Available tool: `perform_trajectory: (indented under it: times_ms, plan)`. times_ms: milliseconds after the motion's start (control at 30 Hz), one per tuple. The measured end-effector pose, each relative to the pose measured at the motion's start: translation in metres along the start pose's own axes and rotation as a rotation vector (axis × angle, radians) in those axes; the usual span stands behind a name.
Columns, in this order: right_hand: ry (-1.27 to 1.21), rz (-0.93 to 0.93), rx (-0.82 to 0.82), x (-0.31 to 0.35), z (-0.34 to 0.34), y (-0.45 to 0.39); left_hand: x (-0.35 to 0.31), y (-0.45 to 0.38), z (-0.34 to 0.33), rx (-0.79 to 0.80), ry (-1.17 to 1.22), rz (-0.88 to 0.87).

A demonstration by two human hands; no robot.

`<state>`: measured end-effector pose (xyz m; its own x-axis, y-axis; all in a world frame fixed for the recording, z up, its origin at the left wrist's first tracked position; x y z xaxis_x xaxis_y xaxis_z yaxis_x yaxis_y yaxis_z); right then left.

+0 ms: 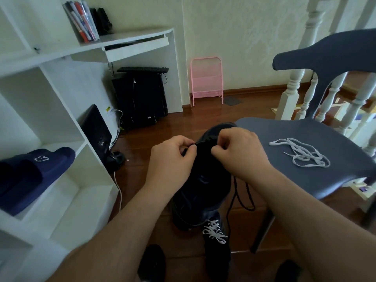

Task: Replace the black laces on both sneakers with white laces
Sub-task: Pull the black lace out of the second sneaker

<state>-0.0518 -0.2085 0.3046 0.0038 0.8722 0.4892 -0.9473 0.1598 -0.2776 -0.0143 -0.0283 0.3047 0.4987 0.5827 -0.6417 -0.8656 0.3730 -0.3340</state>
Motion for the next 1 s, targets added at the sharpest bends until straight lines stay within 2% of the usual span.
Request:
perform_trajectory:
  times_ms: [67,133,233,400,567,733,900,1000]
  plan:
    - [-0.029,-0.136,0.042,-0.024,0.007,0.0,0.004,-0.002,0.007,-0.025,-0.011,0.007]
    - [0.034,-0.263,0.154,-0.049,0.01,0.002,0.008,-0.003,0.012,-0.047,-0.026,0.015]
    - [0.06,-0.338,0.259,-0.066,0.01,0.006,0.012,-0.003,0.017,-0.063,-0.026,0.027]
    - [0.028,-0.288,0.269,-0.049,0.004,0.009,0.012,-0.003,0.014,-0.053,-0.027,0.029]
    - [-0.042,-0.143,0.096,-0.019,0.014,0.009,0.009,-0.002,0.011,-0.053,0.004,0.029]
    - [0.036,-0.143,0.27,-0.013,-0.017,0.012,0.014,0.0,0.008,-0.047,0.102,0.059]
    - [-0.052,-0.169,0.128,-0.039,-0.007,0.0,0.023,0.0,-0.005,0.017,0.309,0.142]
    - [-0.084,-0.18,0.081,-0.044,-0.004,0.0,0.02,0.001,-0.006,0.022,0.296,0.144]
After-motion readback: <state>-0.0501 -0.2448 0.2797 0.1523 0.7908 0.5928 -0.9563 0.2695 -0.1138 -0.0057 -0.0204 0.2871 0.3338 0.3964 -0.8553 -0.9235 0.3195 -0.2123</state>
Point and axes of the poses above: each hand's wrist, its own y-axis away from the middle knuckle, its own z-axis out of the back of the hand, x = y × z, the point moved 9 cm from there along -y, towards the middle knuckle, and after that the axes turned 9 degrees about x, right-handed, at the moved point
